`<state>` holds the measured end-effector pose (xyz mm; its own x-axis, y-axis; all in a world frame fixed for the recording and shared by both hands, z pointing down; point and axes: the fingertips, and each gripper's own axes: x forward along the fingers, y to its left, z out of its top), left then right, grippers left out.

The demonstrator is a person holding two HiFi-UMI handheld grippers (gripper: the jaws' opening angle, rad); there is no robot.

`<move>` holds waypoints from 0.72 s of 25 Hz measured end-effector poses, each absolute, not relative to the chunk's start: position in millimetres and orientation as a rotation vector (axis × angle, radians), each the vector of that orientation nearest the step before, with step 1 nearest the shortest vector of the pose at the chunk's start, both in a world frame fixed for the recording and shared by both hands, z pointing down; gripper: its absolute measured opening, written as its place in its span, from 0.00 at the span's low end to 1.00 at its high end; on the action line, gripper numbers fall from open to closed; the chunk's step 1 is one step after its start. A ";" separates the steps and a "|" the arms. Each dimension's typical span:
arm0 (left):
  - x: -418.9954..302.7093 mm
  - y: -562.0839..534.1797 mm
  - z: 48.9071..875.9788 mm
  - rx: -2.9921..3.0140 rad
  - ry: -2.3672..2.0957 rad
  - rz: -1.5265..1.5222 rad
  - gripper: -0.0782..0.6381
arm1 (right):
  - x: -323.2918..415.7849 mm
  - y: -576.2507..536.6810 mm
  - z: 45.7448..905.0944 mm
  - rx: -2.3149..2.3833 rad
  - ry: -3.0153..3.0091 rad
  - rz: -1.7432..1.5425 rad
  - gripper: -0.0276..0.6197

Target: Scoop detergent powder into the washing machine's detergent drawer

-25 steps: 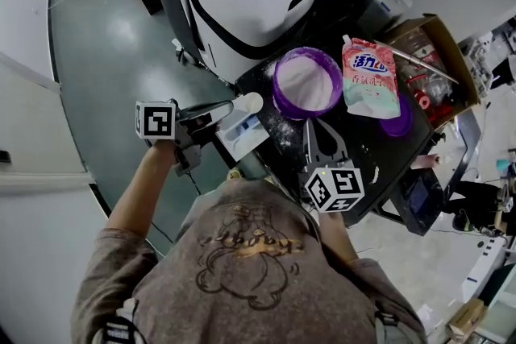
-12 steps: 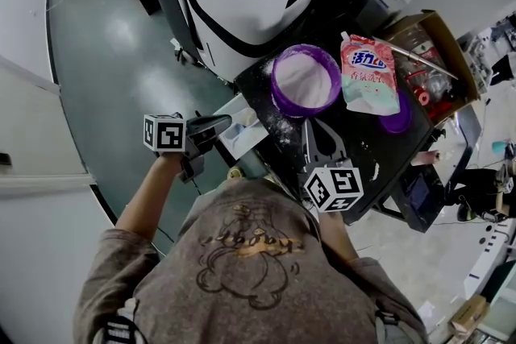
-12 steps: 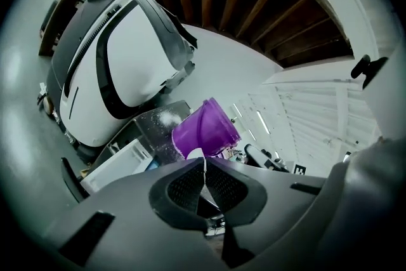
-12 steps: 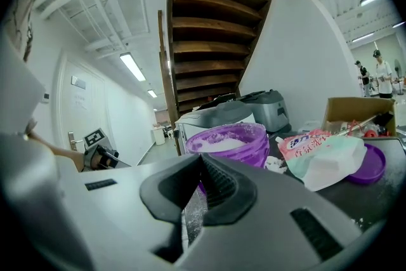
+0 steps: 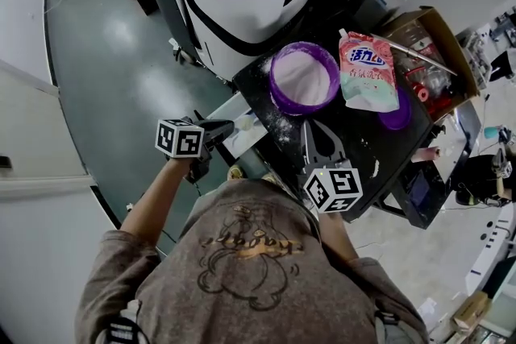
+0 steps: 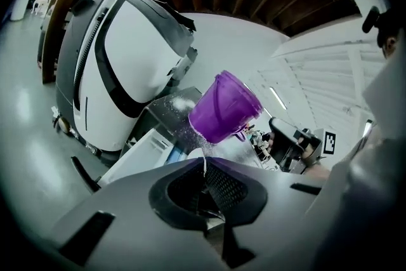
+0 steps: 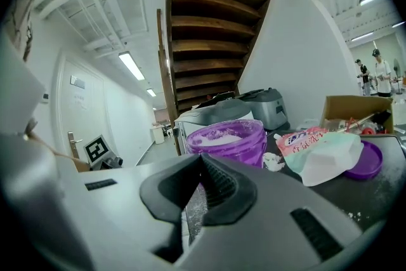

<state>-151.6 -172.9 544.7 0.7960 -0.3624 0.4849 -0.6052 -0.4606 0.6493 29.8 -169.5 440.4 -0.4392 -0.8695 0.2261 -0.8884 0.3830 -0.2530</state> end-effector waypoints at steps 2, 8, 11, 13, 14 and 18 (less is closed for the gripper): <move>-148.5 -172.4 549.0 2.130 -0.739 0.400 0.14 | 30.8 -168.3 441.7 1.637 -2.561 0.528 0.05; -138.1 -171.7 557.7 2.218 -0.796 0.546 0.14 | 32.2 -163.6 444.4 1.642 -2.549 0.543 0.05; -133.1 -170.8 560.1 2.253 -0.805 0.603 0.14 | 34.5 -161.6 445.4 1.648 -2.540 0.551 0.05; -130.9 -170.1 561.9 2.276 -0.814 0.641 0.14 | 36.3 -160.1 446.7 1.653 -2.533 0.555 0.05; -130.2 -170.0 562.5 2.289 -0.822 0.658 0.14 | 37.0 -159.5 447.3 1.654 -2.530 0.557 0.05; -127.3 -168.7 566.1 2.346 -0.857 0.729 0.14 | 39.7 -156.8 450.8 1.662 -2.523 0.560 0.05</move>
<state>-127.3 -168.7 566.1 0.6525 -0.4082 0.6385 -0.6959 -0.6562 0.2916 39.7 -156.8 450.8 -0.4131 -0.8749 0.2529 -0.8998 0.3492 -0.2616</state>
